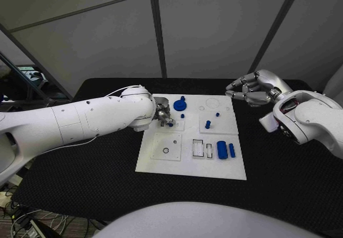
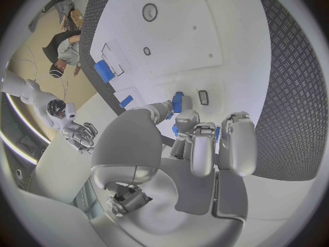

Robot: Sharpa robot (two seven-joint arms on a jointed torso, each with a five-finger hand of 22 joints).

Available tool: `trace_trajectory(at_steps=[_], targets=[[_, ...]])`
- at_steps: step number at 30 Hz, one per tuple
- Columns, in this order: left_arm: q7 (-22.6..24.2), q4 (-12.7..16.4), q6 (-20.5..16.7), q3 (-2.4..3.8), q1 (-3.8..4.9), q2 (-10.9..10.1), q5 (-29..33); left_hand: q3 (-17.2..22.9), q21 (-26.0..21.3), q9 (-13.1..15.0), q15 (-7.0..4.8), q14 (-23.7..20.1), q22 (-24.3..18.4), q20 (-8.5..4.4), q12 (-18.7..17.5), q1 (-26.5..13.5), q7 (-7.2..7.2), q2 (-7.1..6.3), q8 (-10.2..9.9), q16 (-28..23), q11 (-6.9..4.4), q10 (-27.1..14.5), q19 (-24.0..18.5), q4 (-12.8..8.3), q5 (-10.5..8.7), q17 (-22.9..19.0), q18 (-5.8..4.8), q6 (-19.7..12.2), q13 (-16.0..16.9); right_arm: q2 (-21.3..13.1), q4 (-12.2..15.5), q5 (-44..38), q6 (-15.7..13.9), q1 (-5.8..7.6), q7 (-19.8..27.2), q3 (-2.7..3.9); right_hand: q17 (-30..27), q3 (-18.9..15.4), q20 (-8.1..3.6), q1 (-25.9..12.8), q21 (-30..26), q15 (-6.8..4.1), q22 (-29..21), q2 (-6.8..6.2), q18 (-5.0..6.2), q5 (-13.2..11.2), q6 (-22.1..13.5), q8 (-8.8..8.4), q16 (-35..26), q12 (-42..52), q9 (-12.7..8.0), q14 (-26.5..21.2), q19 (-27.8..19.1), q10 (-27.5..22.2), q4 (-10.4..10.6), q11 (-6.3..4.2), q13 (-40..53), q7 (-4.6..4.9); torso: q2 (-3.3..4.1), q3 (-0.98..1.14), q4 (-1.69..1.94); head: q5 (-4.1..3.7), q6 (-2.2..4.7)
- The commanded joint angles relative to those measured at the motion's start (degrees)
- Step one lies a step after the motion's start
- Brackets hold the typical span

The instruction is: Assemble the parts on the task board

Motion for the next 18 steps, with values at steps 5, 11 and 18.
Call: trace_trajectory(at_steps=[5,11,18], targets=[[-0.2,-0.09,2.38,-0.02,0.01,0.19,-0.37,8.93,-0.11,0.09,-0.57,6.04,6.68,-0.5,0.19,-0.07,-0.01,0.31,0.21,0.35,-0.2,0.48,1.87,-8.43,0.2,15.07,-1.77,0.25,0.05,0.05,0.17,0.19,0.55,0.07,0.29,0.02,3.88,0.34,0.16,0.02,-0.14,0.4,0.0,0.43,0.71,0.34,-0.3,-0.08,0.01,0.31,0.07,1.94,0.1,-0.21,0.17,0.16,0.09,-0.05,0.02,-0.03,0.02,0.02,-0.08],[-0.25,-0.32,2.87,-0.02,0.01,0.57,-0.36,8.99,-0.13,0.1,-0.58,6.04,6.67,-0.51,0.18,-0.09,-0.02,0.27,0.2,0.35,-0.21,0.48,1.87,-8.46,0.22,15.07,-1.77,0.26,0.04,0.09,0.16,0.19,0.6,0.07,0.29,0.02,3.88,0.34,0.16,0.02,-0.14,0.4,0.0,0.43,0.71,0.34,-0.3,-0.08,0.01,0.31,0.07,1.94,0.1,-0.21,0.17,0.16,0.09,-0.05,0.0,-0.01,0.01,0.06,-0.25],[-0.32,-1.27,3.57,-0.02,0.02,1.31,-0.35,8.66,0.02,0.28,-0.62,6.04,6.84,-0.55,0.38,-1.23,-0.16,-0.21,0.26,0.35,-0.23,0.93,1.96,-8.2,0.23,15.07,-1.82,0.56,0.36,0.13,0.18,0.22,0.64,0.06,0.28,0.02,3.88,0.34,0.16,0.02,-0.14,0.4,0.0,0.43,0.71,0.34,-0.3,-0.08,0.01,0.31,0.07,1.94,0.1,-0.21,0.17,0.16,0.09,-0.05,0.02,0.02,-0.03,0.07,-0.36]])
